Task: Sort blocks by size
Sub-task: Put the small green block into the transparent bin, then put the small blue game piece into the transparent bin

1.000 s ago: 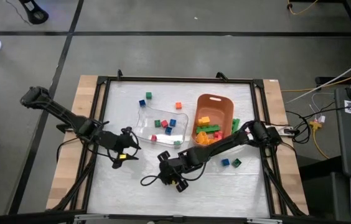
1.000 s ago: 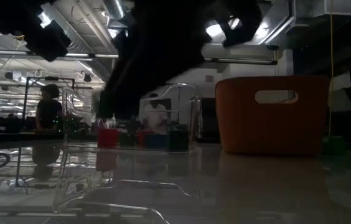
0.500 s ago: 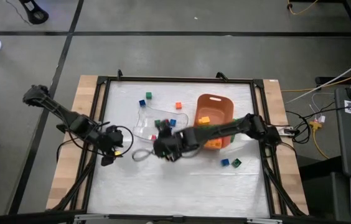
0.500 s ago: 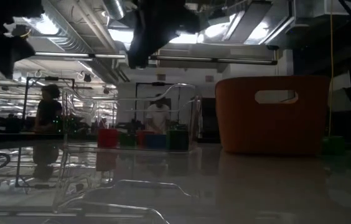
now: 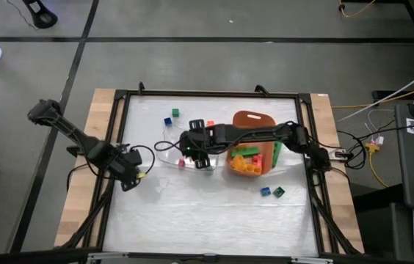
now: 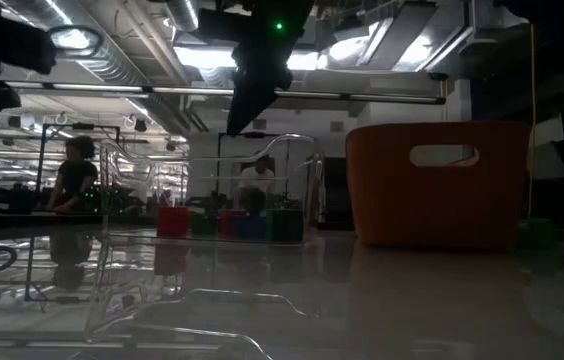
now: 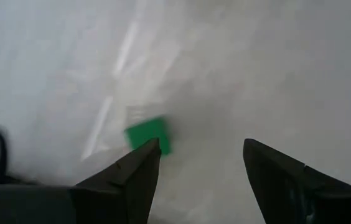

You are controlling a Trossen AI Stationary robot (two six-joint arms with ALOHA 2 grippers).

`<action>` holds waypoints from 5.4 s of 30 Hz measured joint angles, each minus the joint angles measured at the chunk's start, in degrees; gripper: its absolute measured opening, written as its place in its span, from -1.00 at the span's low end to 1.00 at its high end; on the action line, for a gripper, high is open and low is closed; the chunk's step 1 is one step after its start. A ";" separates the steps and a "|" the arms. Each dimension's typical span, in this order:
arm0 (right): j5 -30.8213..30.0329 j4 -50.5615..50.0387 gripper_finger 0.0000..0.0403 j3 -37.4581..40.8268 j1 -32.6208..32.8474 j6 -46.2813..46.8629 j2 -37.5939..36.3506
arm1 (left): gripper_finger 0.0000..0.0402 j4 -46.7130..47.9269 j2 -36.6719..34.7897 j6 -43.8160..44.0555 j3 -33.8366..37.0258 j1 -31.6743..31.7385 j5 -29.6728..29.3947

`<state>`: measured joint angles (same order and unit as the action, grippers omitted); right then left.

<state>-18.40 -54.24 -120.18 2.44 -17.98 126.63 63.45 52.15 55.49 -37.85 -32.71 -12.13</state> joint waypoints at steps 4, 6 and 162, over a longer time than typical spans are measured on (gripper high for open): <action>-0.02 -0.03 0.25 0.00 0.13 0.19 -0.04 | 0.08 2.61 4.21 4.72 0.04 0.32 -2.70; 0.02 -0.52 0.25 0.00 0.68 0.23 -0.16 | 0.08 2.24 6.19 5.67 0.67 0.70 -2.70; 20.58 3.85 0.25 56.40 32.58 65.58 -26.16 | 0.05 -58.92 7.20 -47.76 1.95 26.80 -7.99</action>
<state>2.18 -50.38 -63.78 35.03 47.59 100.47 4.53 59.35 7.73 -35.90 -5.91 -20.12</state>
